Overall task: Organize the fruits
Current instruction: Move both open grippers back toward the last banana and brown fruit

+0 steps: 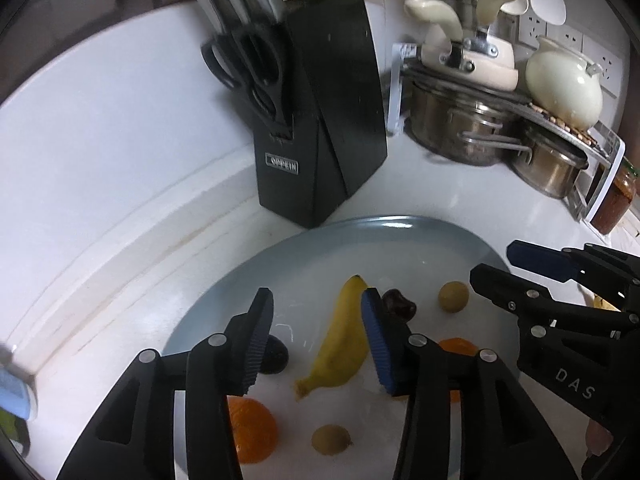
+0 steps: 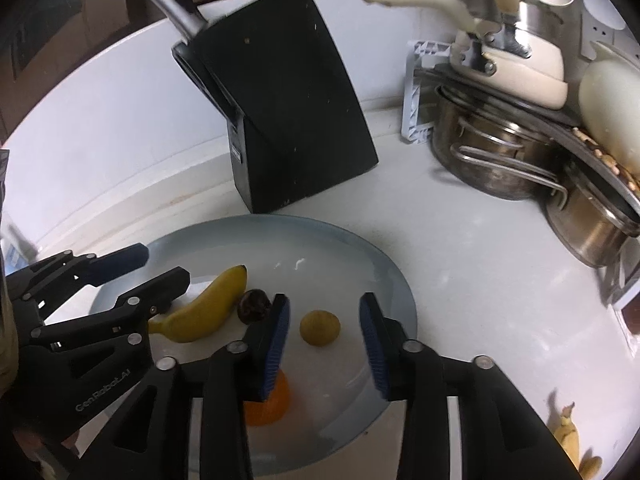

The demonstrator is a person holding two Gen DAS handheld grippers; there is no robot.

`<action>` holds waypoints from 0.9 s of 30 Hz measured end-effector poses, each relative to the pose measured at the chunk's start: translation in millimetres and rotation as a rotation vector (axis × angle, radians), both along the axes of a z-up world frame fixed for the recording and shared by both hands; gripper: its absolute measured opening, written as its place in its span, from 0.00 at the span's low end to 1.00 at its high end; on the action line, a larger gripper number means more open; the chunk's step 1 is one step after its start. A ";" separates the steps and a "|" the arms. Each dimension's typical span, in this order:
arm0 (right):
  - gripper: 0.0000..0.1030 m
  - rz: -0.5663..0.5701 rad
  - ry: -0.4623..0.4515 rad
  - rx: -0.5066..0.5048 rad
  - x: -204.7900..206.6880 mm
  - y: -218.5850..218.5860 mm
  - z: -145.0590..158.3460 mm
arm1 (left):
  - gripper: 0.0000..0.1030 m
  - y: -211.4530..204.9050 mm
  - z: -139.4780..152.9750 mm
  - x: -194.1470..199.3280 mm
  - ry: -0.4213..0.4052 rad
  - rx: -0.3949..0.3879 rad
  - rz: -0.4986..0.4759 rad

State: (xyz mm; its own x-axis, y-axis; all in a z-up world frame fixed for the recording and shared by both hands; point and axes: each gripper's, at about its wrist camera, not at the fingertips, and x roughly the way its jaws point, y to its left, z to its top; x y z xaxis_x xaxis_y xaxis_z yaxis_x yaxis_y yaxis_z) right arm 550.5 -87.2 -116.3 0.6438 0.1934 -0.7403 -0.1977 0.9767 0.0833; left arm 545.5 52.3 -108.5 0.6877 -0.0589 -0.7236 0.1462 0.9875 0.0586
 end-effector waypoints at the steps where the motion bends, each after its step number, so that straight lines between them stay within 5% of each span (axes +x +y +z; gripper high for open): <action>1: 0.41 -0.005 -0.010 0.004 -3.1 -1.0 3.1 | 0.46 -0.3 3.9 -2.9 -0.010 0.002 0.007; 14: 0.42 -0.086 -0.100 0.040 -46.8 -27.7 42.7 | 0.65 -15.4 56.1 -48.3 -0.139 -0.022 0.049; 17: 0.51 -0.111 -0.130 0.031 -58.4 -34.6 50.4 | 0.67 -20.2 64.0 -57.0 -0.160 -0.030 0.046; 27: 0.57 -0.190 -0.227 0.008 -99.1 -61.4 77.5 | 0.80 -44.2 86.2 -88.6 -0.210 -0.056 0.021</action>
